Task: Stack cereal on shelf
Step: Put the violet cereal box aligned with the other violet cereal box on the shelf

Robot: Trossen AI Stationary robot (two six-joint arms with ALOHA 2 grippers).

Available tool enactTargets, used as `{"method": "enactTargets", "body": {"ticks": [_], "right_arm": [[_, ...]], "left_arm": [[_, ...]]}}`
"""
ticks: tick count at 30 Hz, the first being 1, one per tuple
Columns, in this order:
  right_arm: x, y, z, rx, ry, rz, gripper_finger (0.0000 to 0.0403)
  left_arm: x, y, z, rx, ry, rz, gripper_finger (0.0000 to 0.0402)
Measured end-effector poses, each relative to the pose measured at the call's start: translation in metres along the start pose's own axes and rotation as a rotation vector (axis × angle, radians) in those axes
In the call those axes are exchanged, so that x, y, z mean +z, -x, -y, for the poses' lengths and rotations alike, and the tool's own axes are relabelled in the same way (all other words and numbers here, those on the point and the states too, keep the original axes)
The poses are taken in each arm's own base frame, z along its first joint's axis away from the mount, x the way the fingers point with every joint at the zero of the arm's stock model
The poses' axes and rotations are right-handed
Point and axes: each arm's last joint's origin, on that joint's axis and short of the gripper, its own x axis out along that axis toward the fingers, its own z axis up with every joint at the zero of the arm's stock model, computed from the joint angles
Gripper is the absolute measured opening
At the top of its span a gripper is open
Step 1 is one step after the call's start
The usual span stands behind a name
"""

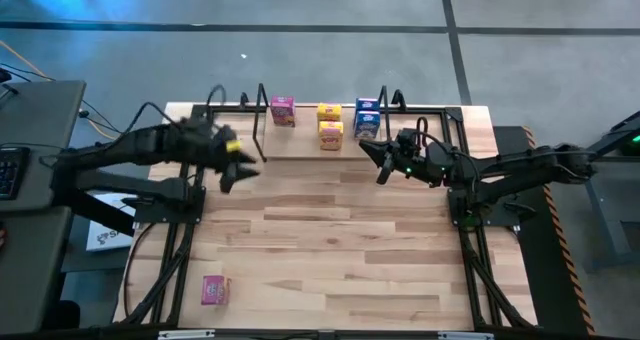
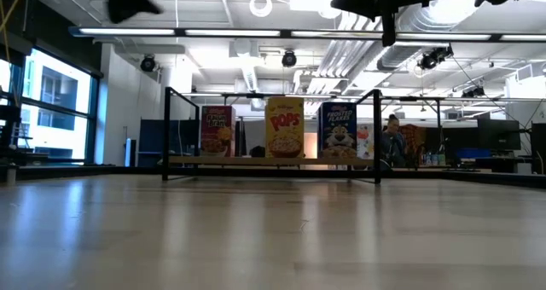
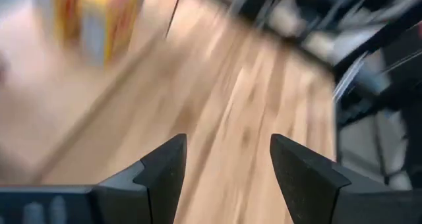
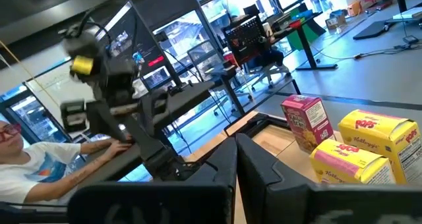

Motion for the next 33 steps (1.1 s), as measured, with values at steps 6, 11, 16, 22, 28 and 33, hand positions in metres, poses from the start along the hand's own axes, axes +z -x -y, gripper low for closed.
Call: {"method": "enactTargets", "body": {"ticks": [6,11,16,22,28,33], "right_arm": [[-0.001,0.0,0.001,-0.007,0.027,-0.012,0.0],[-0.005,0.0,0.003,-0.022,0.057,-0.048,0.0],[-0.01,0.001,0.004,-0.009,0.078,-0.114,0.0],[-0.014,0.001,0.006,-0.018,0.084,-0.154,0.0],[-0.016,0.001,0.007,-0.03,0.096,-0.178,0.0],[-0.017,0.002,0.008,-0.034,0.1,-0.188,0.0]], "left_arm": [[-0.032,0.018,0.024,0.16,0.292,-0.304,0.0209],[-0.06,0.016,0.045,0.249,0.446,-0.525,0.0209],[-0.087,0.0,0.077,0.313,0.476,-0.68,0.0209],[-0.116,-0.004,0.119,0.401,0.541,-0.77,0.0209],[-0.135,0.004,0.158,0.481,0.64,-0.81,0.0209],[-0.153,0.003,0.176,0.564,0.665,-0.873,0.0209]]}}
